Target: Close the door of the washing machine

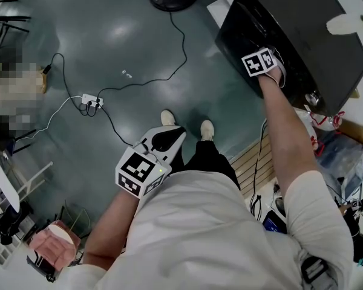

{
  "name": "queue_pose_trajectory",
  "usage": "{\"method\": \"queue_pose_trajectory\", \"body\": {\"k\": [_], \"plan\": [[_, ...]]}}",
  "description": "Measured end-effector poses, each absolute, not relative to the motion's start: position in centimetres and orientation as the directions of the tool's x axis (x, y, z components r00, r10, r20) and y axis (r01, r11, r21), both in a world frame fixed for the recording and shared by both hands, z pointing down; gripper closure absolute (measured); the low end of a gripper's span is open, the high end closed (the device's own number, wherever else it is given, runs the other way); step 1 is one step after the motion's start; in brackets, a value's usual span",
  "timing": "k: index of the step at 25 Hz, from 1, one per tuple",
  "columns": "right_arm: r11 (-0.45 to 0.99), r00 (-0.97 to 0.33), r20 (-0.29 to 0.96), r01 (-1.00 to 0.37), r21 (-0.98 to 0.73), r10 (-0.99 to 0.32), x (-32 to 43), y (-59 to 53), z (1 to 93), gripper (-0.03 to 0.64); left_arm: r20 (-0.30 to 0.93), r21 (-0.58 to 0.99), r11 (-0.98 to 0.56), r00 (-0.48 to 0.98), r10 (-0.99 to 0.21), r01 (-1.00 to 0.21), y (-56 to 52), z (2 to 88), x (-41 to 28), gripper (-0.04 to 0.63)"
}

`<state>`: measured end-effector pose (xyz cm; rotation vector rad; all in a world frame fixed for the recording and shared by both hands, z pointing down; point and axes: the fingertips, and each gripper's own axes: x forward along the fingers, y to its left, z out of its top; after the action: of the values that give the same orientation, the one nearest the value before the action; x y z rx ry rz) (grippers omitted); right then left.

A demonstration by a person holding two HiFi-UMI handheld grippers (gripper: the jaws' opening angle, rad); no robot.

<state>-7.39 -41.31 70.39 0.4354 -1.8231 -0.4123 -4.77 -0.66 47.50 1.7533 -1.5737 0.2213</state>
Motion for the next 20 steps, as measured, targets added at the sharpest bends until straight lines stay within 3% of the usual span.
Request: {"method": "queue_pose_trajectory", "body": {"k": [10,20], "plan": [[0.899,-0.336,0.839,-0.061,0.434,-0.428,-7.1,-39.1,68.4,0.480,0.562,0.399,0.013,0.233,-0.794,-0.917,-1.1,46.8,-3.2,0.574],[0.954,-0.514,0.808,-0.081,0.288,-0.287,-4.6,-33.8,62.9,0.550,0.507,0.350,-0.032,0.218,-0.834,-0.936,-3.3,44.3,-1.7,0.574]]}}
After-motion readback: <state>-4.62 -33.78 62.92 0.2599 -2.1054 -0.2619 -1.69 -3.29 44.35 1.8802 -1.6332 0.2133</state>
